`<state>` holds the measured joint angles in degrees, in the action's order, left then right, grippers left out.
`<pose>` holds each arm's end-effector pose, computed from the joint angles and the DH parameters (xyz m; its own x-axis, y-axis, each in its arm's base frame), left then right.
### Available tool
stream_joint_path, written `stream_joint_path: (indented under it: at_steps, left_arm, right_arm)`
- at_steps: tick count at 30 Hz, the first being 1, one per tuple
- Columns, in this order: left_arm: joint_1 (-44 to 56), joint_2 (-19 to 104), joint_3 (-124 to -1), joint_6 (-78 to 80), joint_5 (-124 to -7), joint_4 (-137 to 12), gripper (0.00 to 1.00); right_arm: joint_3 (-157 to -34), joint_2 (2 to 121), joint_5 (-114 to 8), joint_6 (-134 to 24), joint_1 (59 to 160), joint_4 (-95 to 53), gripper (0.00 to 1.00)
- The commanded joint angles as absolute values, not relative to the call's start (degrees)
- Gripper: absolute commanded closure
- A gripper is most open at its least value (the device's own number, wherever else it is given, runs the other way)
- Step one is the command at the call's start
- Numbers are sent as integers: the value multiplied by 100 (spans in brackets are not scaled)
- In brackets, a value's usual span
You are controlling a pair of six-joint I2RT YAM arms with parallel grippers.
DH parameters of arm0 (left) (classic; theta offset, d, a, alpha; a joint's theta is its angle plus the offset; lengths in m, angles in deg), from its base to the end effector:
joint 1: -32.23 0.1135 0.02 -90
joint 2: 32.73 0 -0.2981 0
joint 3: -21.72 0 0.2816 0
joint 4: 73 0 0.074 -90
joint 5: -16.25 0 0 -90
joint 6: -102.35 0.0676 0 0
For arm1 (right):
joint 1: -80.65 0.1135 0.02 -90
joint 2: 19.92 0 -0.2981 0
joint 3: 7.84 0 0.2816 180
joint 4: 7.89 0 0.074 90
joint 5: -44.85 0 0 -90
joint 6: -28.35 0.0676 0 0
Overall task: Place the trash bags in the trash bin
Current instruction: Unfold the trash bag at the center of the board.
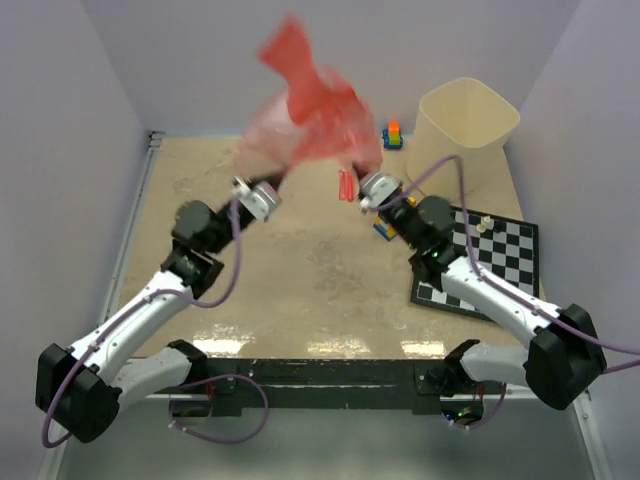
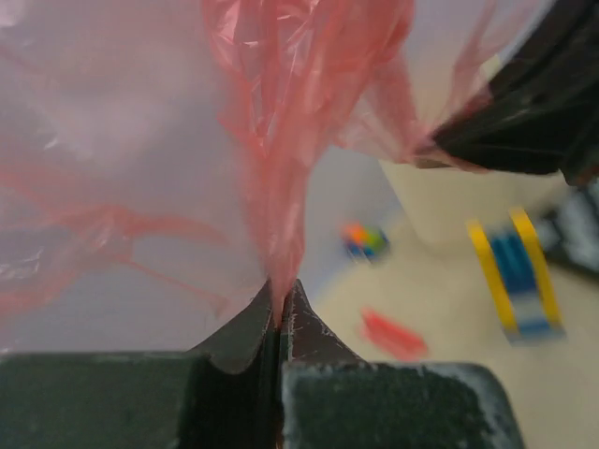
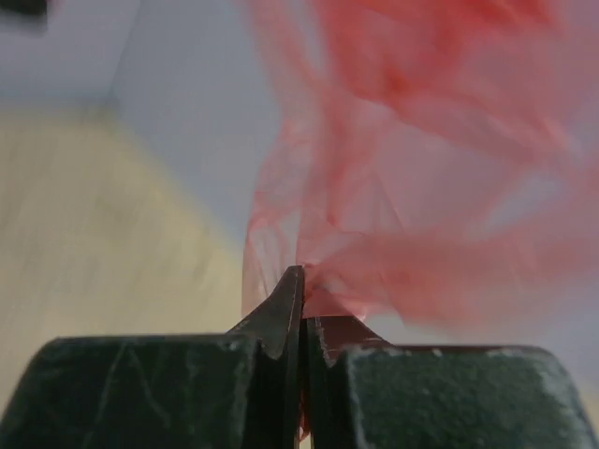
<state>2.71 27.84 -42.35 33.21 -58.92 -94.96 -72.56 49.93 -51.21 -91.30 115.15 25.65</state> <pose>0.2355 -0.1532 0.4502 0.5908 0.0611 -0.8045 0.4998 0.7551 0.4243 0.2613 0.1883 0.4354 0.6573 -0.1452 -0.7396 -0.3620 0.7998 -0.4788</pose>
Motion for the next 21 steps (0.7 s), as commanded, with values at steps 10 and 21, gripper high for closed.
stream_joint_path:
  at_steps: [10,21]
  left_arm:
    - [94,1797,-3320,2616,-6301,-6404,100]
    - [1657,4343,-5689,752,-6611,-5431,100]
  right_arm:
    - [-6591,3218,-5631,-8495,11519,-1772,100]
    - [-9276,6942,-4866,-7475,10931,-1297,100]
